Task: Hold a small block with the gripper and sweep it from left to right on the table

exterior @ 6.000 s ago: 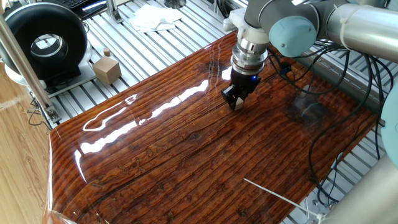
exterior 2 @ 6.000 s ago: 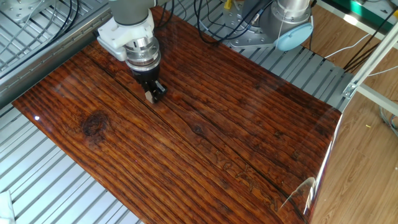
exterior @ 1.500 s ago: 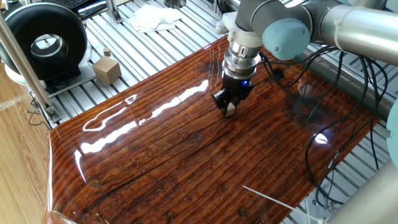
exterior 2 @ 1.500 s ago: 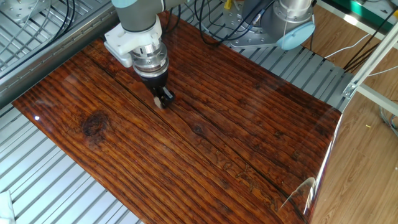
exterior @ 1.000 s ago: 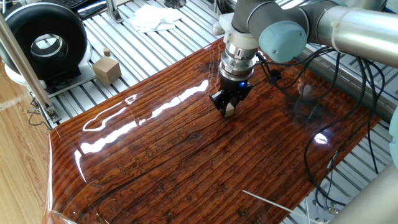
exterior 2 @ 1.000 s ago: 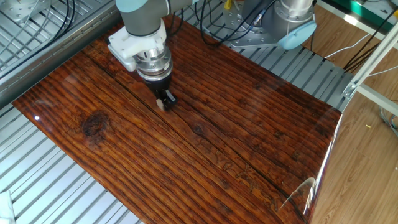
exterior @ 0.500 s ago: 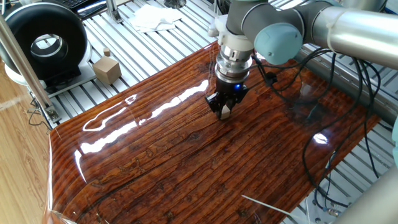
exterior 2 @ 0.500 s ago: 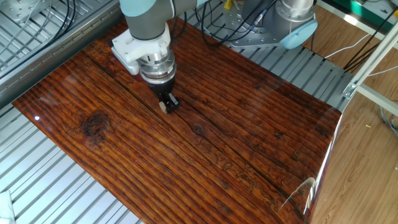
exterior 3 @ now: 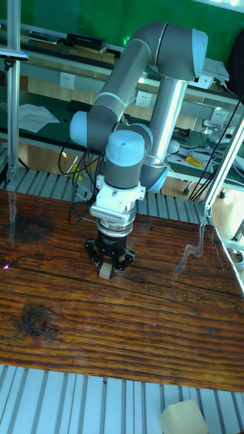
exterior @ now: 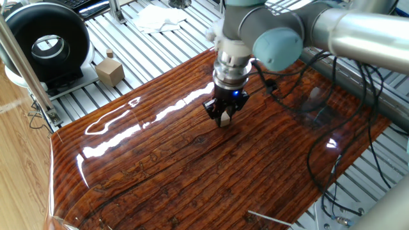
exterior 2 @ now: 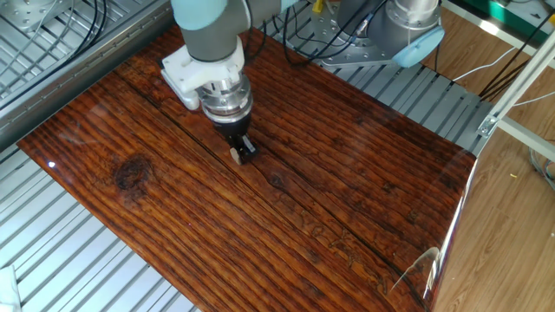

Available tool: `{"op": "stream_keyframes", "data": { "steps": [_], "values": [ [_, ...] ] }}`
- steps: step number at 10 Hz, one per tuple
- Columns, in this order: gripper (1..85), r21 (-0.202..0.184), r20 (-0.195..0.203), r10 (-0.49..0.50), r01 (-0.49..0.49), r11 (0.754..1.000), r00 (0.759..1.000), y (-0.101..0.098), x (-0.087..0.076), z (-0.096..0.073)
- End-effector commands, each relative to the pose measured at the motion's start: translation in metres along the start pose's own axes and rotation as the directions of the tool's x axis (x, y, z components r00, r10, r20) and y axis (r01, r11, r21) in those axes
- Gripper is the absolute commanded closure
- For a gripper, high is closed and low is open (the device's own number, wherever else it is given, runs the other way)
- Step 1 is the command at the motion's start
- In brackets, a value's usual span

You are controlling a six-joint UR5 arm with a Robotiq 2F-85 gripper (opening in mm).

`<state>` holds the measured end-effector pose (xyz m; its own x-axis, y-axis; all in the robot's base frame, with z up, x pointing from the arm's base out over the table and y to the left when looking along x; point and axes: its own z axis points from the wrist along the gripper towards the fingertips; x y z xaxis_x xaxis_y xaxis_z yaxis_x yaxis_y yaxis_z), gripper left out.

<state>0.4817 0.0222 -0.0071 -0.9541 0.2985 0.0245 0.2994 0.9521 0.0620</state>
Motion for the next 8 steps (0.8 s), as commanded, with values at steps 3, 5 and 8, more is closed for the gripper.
{"op": "stream_keyframes", "data": {
  "steps": [3, 5, 8],
  "values": [
    [84.7, 0.001, -0.068, 0.035, -0.035, 0.999, 0.997, 0.023, 0.016, -0.041],
    [84.7, 0.023, -0.033, 0.005, -0.004, 1.000, 0.999, 0.021, 0.007, -0.044],
    [84.7, 0.011, -0.047, -0.005, 0.006, 1.000, 0.999, 0.025, 0.004, -0.051]
  ]
}}
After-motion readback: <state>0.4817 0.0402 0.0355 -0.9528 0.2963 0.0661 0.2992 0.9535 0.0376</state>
